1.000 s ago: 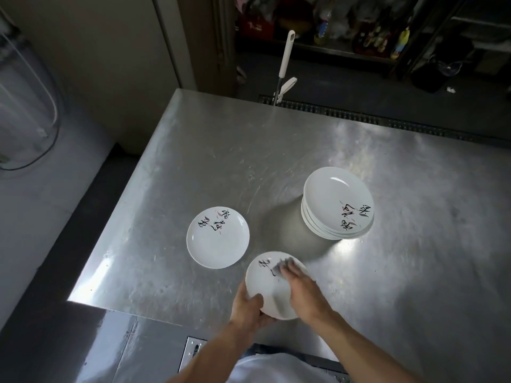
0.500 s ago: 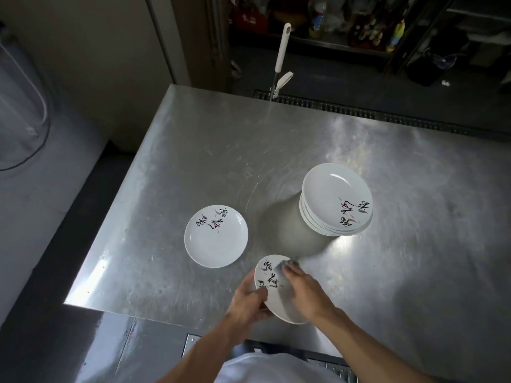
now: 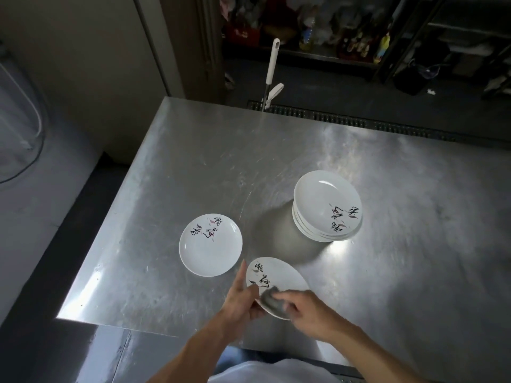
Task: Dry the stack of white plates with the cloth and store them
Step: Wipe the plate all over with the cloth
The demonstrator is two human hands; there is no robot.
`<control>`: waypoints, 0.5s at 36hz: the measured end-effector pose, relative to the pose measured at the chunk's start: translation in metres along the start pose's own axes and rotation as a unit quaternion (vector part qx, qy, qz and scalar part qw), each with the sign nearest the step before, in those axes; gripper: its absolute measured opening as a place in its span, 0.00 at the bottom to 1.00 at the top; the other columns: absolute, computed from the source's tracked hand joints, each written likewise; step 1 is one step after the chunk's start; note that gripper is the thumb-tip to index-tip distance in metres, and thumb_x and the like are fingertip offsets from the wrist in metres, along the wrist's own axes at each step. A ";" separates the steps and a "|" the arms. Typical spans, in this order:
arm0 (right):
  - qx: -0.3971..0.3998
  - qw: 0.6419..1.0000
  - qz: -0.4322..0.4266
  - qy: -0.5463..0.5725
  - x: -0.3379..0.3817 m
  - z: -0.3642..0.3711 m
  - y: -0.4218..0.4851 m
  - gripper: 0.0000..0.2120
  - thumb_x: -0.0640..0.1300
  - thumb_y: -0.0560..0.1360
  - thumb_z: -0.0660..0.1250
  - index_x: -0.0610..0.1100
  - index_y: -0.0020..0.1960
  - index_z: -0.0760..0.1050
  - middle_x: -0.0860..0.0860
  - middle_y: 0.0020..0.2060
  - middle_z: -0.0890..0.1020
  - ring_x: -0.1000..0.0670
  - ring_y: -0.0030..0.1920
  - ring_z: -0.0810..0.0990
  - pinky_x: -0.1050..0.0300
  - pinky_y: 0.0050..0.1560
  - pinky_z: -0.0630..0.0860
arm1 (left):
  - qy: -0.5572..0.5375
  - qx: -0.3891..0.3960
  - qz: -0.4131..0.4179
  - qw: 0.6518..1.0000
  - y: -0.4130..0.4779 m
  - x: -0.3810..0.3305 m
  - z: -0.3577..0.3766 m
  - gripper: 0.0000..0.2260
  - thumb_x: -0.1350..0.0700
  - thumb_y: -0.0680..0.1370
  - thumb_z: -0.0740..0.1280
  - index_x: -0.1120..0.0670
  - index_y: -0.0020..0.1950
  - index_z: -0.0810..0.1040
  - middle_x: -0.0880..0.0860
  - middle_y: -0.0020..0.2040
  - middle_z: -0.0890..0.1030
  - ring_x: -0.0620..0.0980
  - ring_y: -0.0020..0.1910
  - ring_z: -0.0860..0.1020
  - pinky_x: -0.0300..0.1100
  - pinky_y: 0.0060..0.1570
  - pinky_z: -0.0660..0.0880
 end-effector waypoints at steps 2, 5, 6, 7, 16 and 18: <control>0.030 0.998 -0.036 0.031 0.012 0.002 -0.006 0.22 0.50 0.77 0.66 0.56 0.71 0.74 0.61 0.64 0.79 0.64 0.65 0.75 0.68 0.67 0.68 | -0.007 0.004 -0.004 1.000 0.000 -0.004 0.003 0.35 0.69 0.80 0.56 0.31 0.74 0.60 0.58 0.59 0.85 0.55 0.46 0.85 0.54 0.45 0.83; 0.014 0.997 -0.061 -0.044 0.019 -0.004 -0.002 0.28 0.48 0.72 0.73 0.55 0.71 0.73 0.57 0.61 0.80 0.63 0.62 0.76 0.71 0.63 0.68 | -0.028 0.000 -0.004 1.000 -0.001 -0.010 0.007 0.32 0.69 0.80 0.55 0.37 0.76 0.63 0.58 0.57 0.86 0.56 0.46 0.84 0.52 0.45 0.82; -0.012 0.995 -0.061 -0.074 0.022 -0.007 -0.001 0.26 0.45 0.72 0.71 0.56 0.70 0.74 0.56 0.60 0.80 0.61 0.61 0.77 0.71 0.62 0.69 | -0.033 -0.002 0.000 0.999 -0.002 -0.011 0.009 0.30 0.69 0.80 0.55 0.39 0.74 0.65 0.59 0.57 0.85 0.56 0.48 0.84 0.52 0.46 0.83; -0.040 0.992 -0.062 -0.101 0.023 -0.012 0.000 0.24 0.43 0.73 0.68 0.56 0.68 0.74 0.55 0.60 0.81 0.58 0.60 0.78 0.70 0.61 0.70 | -0.031 -0.005 0.005 1.000 -0.002 -0.014 0.011 0.27 0.69 0.81 0.55 0.42 0.72 0.68 0.59 0.57 0.86 0.57 0.48 0.84 0.52 0.47 0.83; -0.114 0.991 -0.068 -0.016 0.034 -0.078 0.018 0.06 0.45 0.70 0.75 0.54 0.40 0.78 0.60 0.28 0.74 0.61 0.30 0.70 0.62 0.32 0.66 | 0.303 -0.057 0.141 0.941 0.003 -0.031 -0.001 0.07 0.48 0.79 0.72 0.47 0.56 0.81 0.54 0.54 0.74 0.49 0.48 0.78 0.48 0.54 0.80; -0.105 0.993 -0.057 0.008 0.032 -0.093 0.021 0.09 0.47 0.67 0.77 0.56 0.40 0.77 0.61 0.29 0.73 0.62 0.32 0.69 0.63 0.34 0.65 | 0.433 -0.060 0.224 0.871 0.006 -0.032 -0.011 0.16 0.46 0.75 0.77 0.48 0.61 0.82 0.50 0.58 0.70 0.46 0.58 0.72 0.41 0.65 0.71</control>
Point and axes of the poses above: each hand's wrist, its own y-axis towards the middle knuckle, its own z-axis out of the palm, x = y × z, the point moved 2 cm from there along y, towards the middle knuckle
